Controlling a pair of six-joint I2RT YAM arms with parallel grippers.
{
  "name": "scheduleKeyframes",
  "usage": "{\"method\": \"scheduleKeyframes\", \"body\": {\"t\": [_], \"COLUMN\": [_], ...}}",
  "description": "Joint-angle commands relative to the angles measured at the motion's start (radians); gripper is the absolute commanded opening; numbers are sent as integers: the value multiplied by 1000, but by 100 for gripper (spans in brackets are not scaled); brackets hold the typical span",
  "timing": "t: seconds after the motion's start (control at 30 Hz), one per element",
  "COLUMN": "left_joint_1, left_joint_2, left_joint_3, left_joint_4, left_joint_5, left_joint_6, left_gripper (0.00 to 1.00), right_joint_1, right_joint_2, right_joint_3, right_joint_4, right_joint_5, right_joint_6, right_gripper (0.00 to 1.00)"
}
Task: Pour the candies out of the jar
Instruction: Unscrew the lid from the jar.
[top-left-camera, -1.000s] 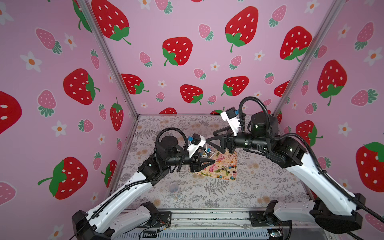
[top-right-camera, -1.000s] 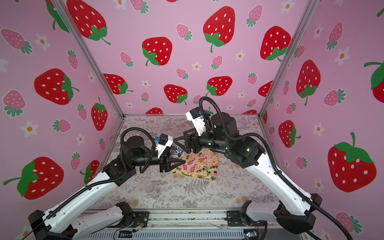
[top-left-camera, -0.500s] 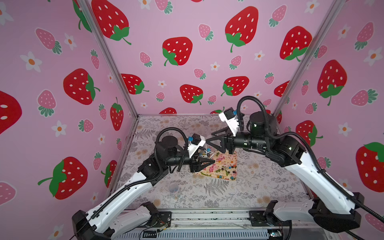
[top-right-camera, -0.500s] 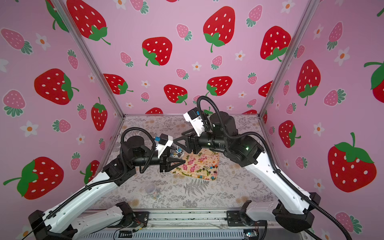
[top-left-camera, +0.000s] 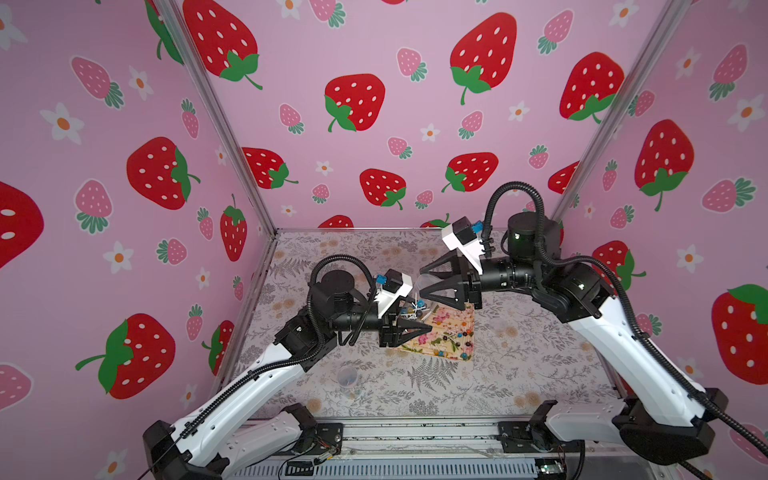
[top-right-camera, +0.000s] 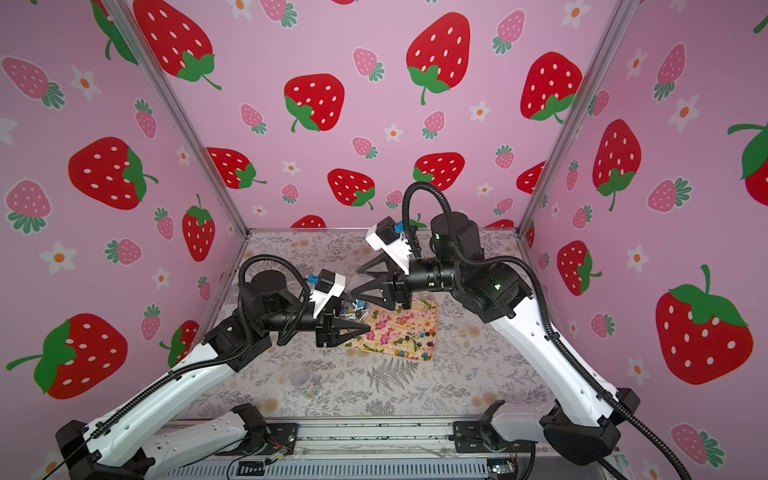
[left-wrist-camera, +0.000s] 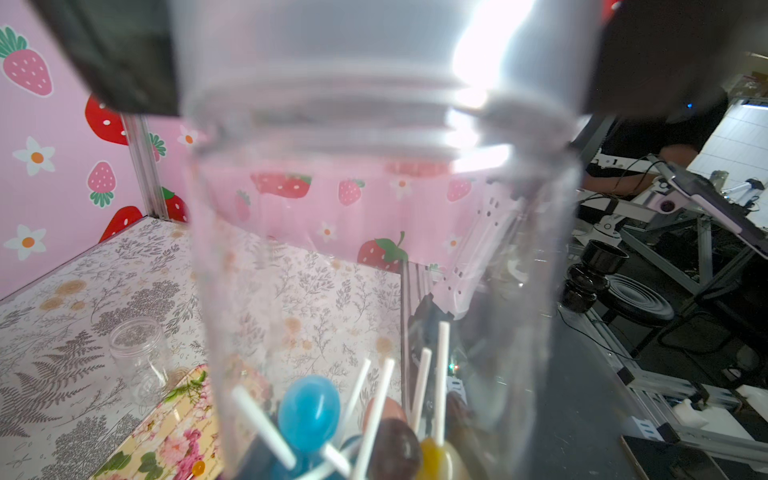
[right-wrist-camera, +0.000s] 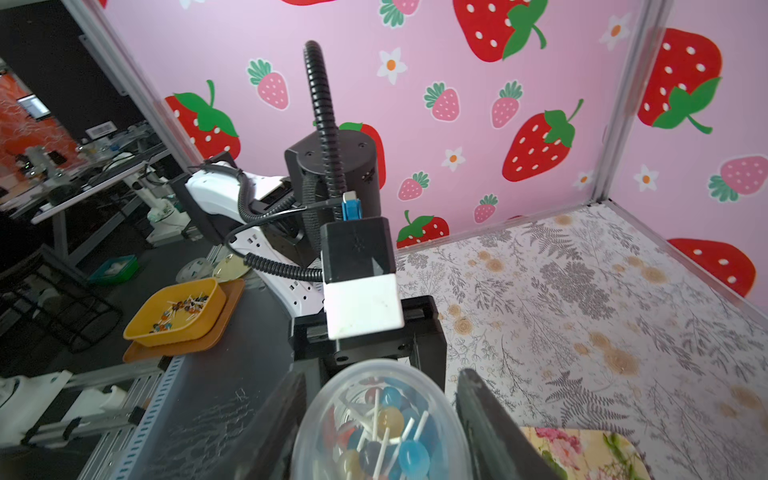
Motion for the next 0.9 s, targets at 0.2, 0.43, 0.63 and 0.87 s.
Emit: {"method": "scheduleKeyframes", "body": {"t": [0.2, 0.43, 0.63, 0.87], "left_joint_1": [3, 10, 12, 13], "left_joint_2": [28, 28, 16, -4], "left_joint_3": [53, 39, 28, 13], "left_joint_4": [3, 19, 23, 24], "left_joint_5": [89, 61, 38, -1], "left_joint_6": [13, 15, 17, 21], "left_gripper": [45, 45, 45, 45], "right_joint_1": [-64, -65, -66, -66], "right_joint_2": [37, 43, 14, -31], "right_joint_3": [93, 87, 72, 77], "right_joint_4": [51, 42, 62, 113], "right_joint_5": [-158, -159, -114, 1], "right_joint_6": [-199, -185, -144, 20], "right_gripper": [51, 62, 85, 94]}}
